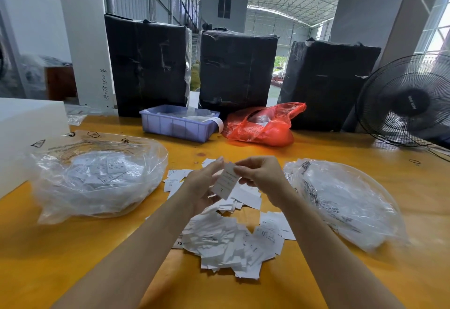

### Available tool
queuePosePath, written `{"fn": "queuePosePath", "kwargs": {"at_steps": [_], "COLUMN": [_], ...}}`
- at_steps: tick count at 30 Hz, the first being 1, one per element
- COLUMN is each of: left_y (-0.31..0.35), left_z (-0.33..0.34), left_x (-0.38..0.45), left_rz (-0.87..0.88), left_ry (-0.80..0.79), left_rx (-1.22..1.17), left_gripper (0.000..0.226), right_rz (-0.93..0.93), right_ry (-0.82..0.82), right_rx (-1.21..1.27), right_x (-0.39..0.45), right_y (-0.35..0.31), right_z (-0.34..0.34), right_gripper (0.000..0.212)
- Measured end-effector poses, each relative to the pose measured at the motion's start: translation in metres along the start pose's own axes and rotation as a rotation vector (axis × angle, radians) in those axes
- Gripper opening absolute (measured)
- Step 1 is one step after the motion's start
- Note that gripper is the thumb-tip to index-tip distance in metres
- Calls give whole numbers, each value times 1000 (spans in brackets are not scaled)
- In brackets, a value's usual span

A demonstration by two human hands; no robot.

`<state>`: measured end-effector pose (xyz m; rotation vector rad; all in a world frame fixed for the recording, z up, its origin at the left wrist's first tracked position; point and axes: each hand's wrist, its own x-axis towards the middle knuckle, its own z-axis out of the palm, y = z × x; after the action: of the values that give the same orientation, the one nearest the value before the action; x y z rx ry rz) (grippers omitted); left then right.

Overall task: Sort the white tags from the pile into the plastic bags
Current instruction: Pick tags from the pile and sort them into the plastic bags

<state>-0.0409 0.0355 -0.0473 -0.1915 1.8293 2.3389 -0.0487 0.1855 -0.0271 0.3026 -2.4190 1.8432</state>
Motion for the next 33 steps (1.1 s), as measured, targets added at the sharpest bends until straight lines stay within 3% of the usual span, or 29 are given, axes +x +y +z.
{"fn": "queuePosePath", "kwargs": {"at_steps": [4,9,18,21,24,26,29,33], "left_y": [-2,1,15,33,52,59,60,56], "left_z": [-9,-14,-21,-41,-85,-117,-147,-148], "left_x": [3,6,-3,-5,-3,-4,-6,-8], "left_rz": [8,-18,24,180,351,362,287,230], "left_ry": [-33,-69,-34,167,541,747,947,962], "left_rx": [120,104,241,329,422,463,599,848], "left_gripper": [13,5,11,9,8,12,28,25], "right_rz": [140,233,179,102,-6,-15,215,492], "right_ry": [45,54,87,130,257,355,475,335], "right_rx": [48,135,126,44,-132,-305,-634,-1065], "right_x": [1,1,0,0,2,3,5,-1], "right_y": [2,3,-1,-11,-22,-21,3,39], "right_z": [-10,-11,-11,-22,-57,-93,-146,-169], "right_gripper": [13,9,10,5,6,7,13,13]}}
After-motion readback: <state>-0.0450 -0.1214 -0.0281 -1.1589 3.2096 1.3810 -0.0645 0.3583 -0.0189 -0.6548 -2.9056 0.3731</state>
